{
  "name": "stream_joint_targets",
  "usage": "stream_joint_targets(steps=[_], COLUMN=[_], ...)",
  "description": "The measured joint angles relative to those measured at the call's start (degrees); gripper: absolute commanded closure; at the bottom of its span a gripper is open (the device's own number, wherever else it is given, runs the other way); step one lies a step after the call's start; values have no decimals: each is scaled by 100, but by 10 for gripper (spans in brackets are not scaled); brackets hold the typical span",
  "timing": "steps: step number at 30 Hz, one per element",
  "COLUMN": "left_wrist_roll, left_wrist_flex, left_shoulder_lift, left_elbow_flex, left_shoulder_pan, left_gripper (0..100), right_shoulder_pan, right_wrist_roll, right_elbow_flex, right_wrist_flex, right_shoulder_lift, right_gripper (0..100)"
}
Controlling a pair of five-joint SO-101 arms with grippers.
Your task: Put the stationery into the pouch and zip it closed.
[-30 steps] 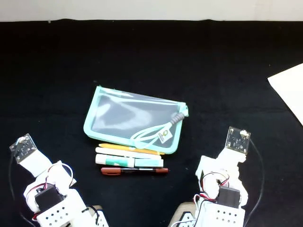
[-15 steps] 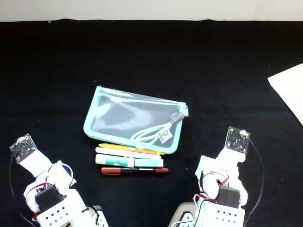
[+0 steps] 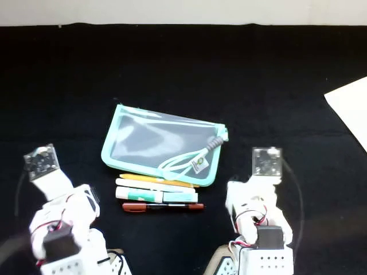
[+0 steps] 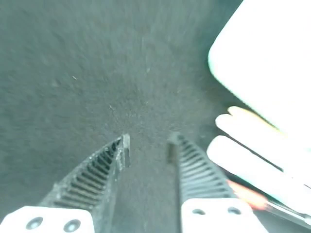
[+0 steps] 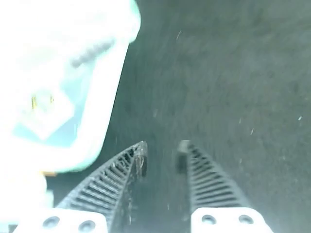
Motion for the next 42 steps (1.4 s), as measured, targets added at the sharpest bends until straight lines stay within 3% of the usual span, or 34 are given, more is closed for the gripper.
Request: stream_joint_targets(steps=[6,11,15,19,26,32,36,42], left_wrist_roll=[-378,-738,-782,-791,-791,-791,-791,-791], left_wrist_flex=[246,835,1424,1811,1864,1890,1890,1881], left_shoulder_lift=[158,1134,2259,3376,4835,5020,5020,5020], left_elbow_flex=[-1284,-2479,-3569,-4299,-4457,-4457,-4273,-3807], left_shoulder_pan=[-193,-536,-519,-527,-527,-527,-536,-536], left_gripper=[816,815,815,815,818,818,818,818], right_shoulder_pan=[-44,-35,-88,-800,-2549,-3578,-3991,-4246], right_wrist_roll=[1248,2198,2462,2488,2488,2365,2453,3560], right_elbow_flex=[-1503,-3077,-4396,-5433,-6259,-6945,-7270,-7218], right_wrist_flex=[1099,1978,2382,2690,2198,1459,1371,1257], right_shoulder_lift=[-9,826,2198,3877,7059,9442,9960,9934], right_gripper=[819,814,814,799,779,774,755,567])
